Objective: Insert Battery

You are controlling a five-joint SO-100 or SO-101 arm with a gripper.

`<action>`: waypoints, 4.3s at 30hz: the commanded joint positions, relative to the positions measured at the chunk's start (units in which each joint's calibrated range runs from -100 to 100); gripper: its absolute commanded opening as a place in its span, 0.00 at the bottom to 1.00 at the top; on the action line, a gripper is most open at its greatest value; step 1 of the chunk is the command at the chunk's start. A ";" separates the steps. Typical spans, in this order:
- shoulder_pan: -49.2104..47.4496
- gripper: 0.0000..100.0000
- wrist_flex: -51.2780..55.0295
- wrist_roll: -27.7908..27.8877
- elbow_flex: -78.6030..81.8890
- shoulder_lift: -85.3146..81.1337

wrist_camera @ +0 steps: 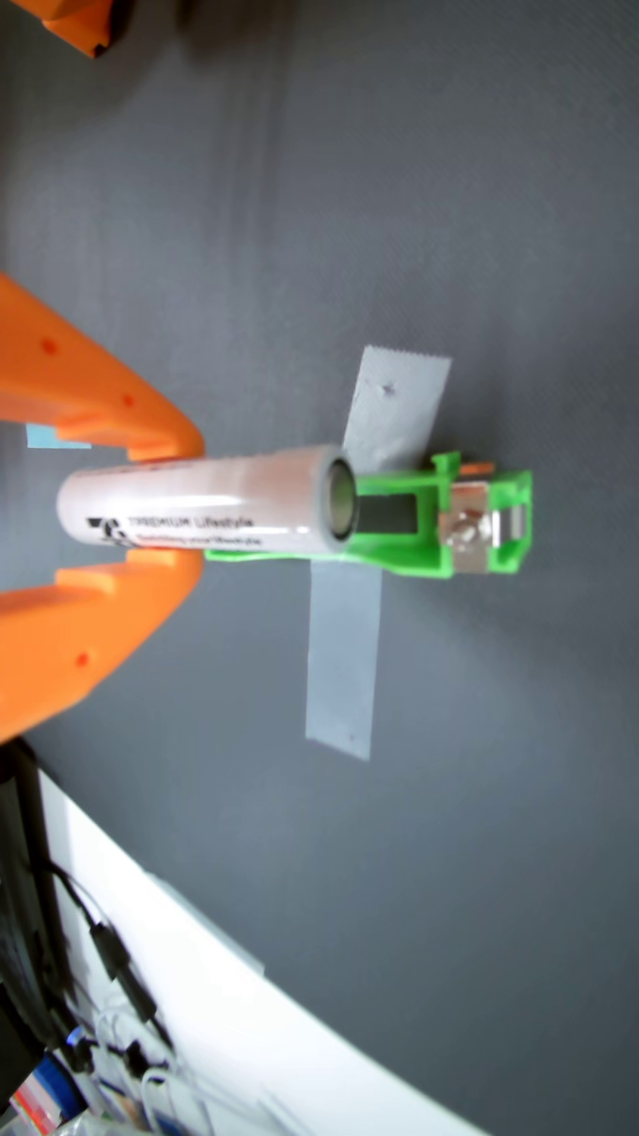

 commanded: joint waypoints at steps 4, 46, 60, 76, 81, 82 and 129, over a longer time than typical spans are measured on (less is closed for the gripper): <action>0.18 0.02 -0.42 -0.24 -2.48 2.42; 0.30 0.01 -4.99 -1.17 -2.39 7.00; 0.30 0.01 -5.08 -1.38 -2.39 7.09; 0.30 0.01 -5.08 -1.58 -2.39 7.17; 0.30 0.01 -5.08 -1.58 -2.48 8.00; 0.30 0.01 -5.08 -1.58 -2.84 8.67; 0.41 0.02 0.59 2.90 -1.49 -2.67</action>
